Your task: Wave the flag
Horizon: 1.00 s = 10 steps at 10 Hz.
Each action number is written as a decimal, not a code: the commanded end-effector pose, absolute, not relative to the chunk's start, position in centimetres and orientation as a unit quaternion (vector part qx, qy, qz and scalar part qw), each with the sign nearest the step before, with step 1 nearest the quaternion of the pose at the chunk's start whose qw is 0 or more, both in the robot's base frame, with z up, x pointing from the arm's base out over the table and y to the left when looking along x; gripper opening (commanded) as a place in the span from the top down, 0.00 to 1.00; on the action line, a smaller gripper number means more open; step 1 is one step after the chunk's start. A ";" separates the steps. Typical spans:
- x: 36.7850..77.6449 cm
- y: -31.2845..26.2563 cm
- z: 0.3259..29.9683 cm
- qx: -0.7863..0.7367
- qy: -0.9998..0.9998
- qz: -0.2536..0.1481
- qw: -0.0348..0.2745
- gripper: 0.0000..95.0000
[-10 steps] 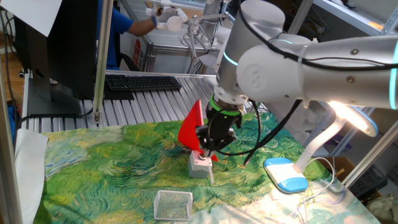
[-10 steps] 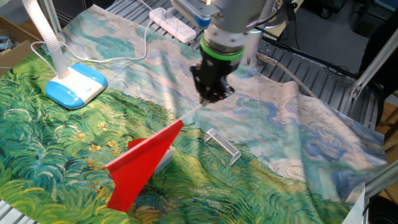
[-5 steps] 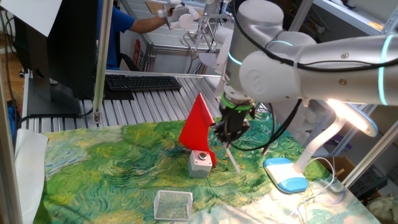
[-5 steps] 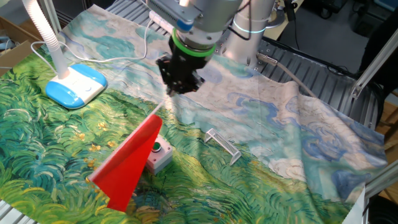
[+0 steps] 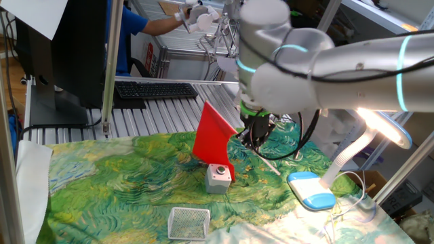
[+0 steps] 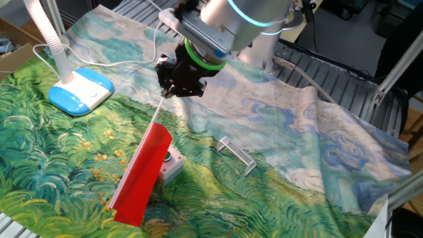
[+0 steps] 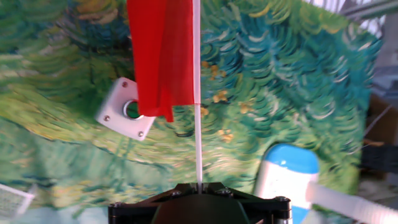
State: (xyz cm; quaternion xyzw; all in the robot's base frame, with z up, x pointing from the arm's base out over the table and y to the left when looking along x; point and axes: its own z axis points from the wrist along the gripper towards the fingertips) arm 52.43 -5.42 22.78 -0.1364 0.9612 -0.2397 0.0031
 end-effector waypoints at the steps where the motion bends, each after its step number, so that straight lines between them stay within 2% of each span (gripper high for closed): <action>1: 52.2 -4.6 22.1 0.084 0.996 0.031 -0.020 1.00; 2: 52.1 -4.3 22.0 0.107 0.992 0.059 -0.023 1.00; 3: 51.6 -3.7 21.6 0.170 0.974 0.142 -0.037 1.00; 4: 51.5 -3.5 21.6 0.190 0.965 0.174 -0.045 1.00; 8: 51.5 -3.5 21.5 0.197 0.961 0.187 -0.049 1.00; 10: 51.5 -3.5 21.5 0.211 0.953 0.208 -0.056 1.00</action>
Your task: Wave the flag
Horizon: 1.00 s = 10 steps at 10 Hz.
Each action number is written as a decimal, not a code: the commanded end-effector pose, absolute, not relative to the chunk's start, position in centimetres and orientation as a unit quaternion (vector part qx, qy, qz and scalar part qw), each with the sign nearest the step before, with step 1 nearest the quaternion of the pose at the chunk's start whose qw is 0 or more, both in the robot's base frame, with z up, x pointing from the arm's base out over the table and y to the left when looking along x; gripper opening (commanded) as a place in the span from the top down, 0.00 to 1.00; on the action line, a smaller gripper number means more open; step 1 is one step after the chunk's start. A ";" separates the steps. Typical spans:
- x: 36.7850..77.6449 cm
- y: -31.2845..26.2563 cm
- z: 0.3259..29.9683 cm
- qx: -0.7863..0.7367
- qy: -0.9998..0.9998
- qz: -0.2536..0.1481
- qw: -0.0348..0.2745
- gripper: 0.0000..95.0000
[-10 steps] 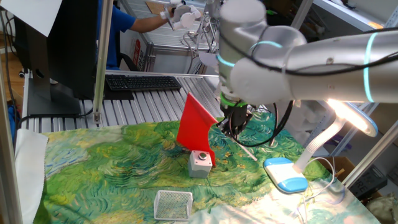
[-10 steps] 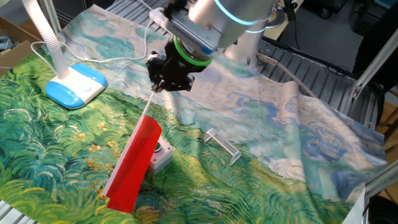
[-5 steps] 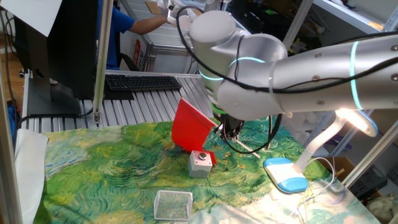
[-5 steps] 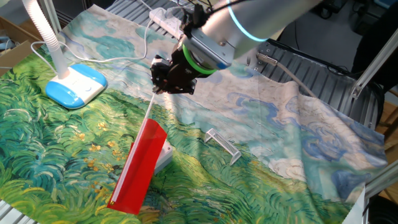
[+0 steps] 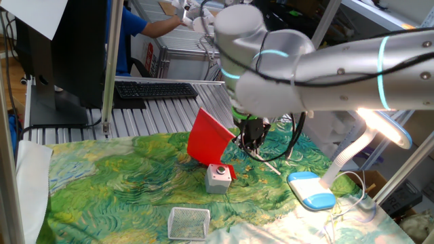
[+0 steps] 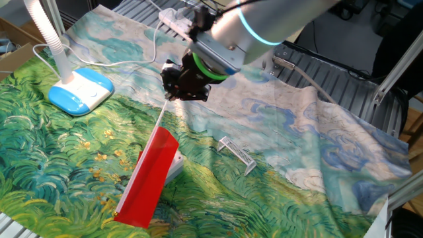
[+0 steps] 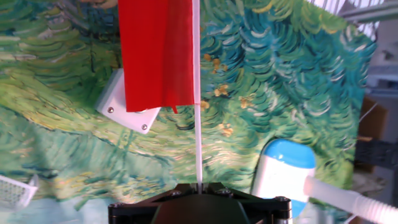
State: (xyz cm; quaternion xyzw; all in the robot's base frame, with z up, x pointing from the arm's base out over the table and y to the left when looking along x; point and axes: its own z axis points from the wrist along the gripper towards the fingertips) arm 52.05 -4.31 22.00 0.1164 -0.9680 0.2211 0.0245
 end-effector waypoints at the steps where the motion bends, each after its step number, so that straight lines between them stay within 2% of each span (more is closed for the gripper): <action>1: 51.4 -3.4 21.4 -0.219 -0.949 -0.219 0.060 1.00; 10: 50.1 -0.8 20.8 -0.303 -0.898 -0.310 0.079 1.00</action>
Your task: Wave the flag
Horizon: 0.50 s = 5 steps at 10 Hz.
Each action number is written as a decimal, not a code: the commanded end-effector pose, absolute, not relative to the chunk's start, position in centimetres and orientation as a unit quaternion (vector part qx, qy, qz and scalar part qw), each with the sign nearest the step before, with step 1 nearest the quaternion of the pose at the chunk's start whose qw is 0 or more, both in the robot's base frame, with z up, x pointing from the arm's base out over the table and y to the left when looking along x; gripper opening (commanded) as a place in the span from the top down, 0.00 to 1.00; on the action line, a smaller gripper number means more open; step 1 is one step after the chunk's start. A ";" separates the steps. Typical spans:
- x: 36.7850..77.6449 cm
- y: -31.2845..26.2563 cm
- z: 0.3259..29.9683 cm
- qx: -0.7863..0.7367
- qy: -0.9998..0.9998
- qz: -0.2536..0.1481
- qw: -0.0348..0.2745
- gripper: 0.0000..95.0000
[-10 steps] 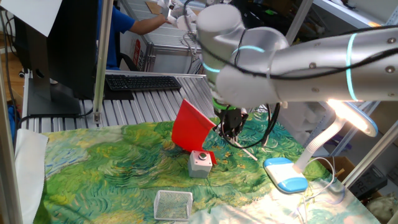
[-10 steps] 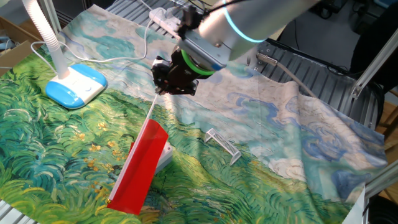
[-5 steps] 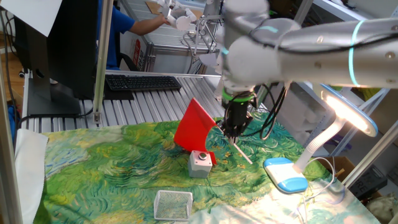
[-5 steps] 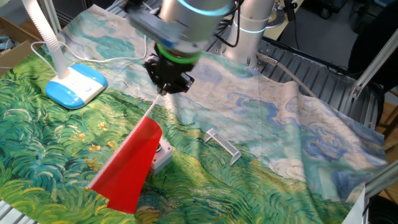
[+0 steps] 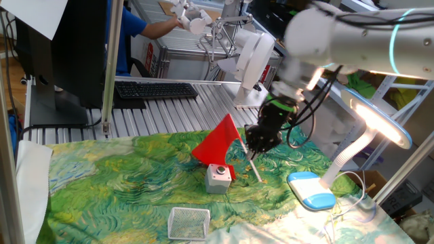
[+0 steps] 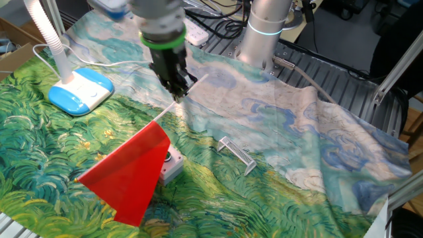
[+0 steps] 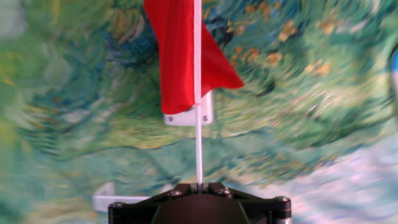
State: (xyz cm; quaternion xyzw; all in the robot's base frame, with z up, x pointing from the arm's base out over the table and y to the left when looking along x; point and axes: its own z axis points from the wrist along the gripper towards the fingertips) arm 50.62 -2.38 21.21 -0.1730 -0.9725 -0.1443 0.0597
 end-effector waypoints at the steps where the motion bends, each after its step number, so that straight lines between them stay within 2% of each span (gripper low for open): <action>1: 50.0 -0.7 20.7 -0.305 -0.896 -0.313 0.080 1.00; 5: 49.7 -0.1 20.5 -0.312 -0.892 -0.318 0.078 1.00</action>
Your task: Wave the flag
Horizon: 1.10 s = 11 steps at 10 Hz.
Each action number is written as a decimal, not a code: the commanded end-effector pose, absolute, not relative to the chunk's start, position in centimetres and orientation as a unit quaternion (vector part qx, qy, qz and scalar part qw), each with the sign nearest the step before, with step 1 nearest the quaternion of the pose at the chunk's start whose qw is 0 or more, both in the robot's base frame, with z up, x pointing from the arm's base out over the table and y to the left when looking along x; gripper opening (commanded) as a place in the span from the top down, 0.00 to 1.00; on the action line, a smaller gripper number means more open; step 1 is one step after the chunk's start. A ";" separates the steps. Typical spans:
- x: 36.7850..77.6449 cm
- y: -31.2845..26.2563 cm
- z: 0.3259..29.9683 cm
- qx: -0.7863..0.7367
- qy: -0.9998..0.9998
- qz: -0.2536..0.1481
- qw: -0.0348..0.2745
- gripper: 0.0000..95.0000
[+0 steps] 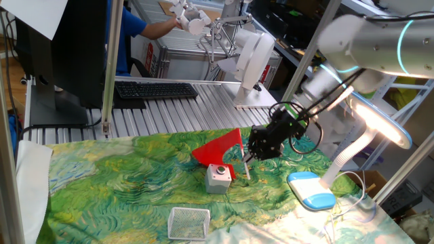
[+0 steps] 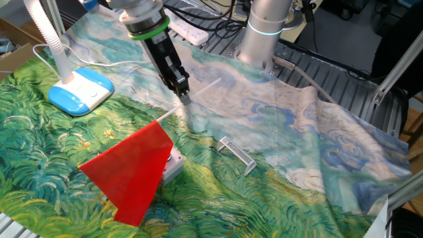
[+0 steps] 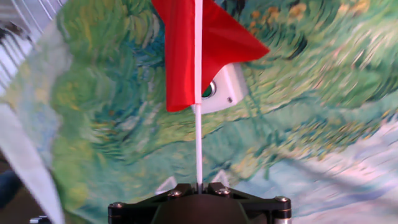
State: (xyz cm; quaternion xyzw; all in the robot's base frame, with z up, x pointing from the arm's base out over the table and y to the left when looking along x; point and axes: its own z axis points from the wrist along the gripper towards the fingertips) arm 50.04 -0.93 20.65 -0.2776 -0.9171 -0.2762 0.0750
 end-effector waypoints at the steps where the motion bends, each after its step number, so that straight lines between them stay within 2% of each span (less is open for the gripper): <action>1: 49.7 -0.1 20.5 -0.306 -0.896 -0.313 0.075 1.00; 3: 49.7 -0.1 20.5 -0.276 -0.917 -0.281 0.065 1.00; 7: 49.8 -0.1 20.4 -0.155 -0.979 -0.124 0.042 1.00; 8: 49.8 -0.1 20.4 -0.142 -0.984 -0.105 0.037 1.00; 11: 49.9 -0.2 20.5 -0.133 -0.986 -0.096 0.036 1.00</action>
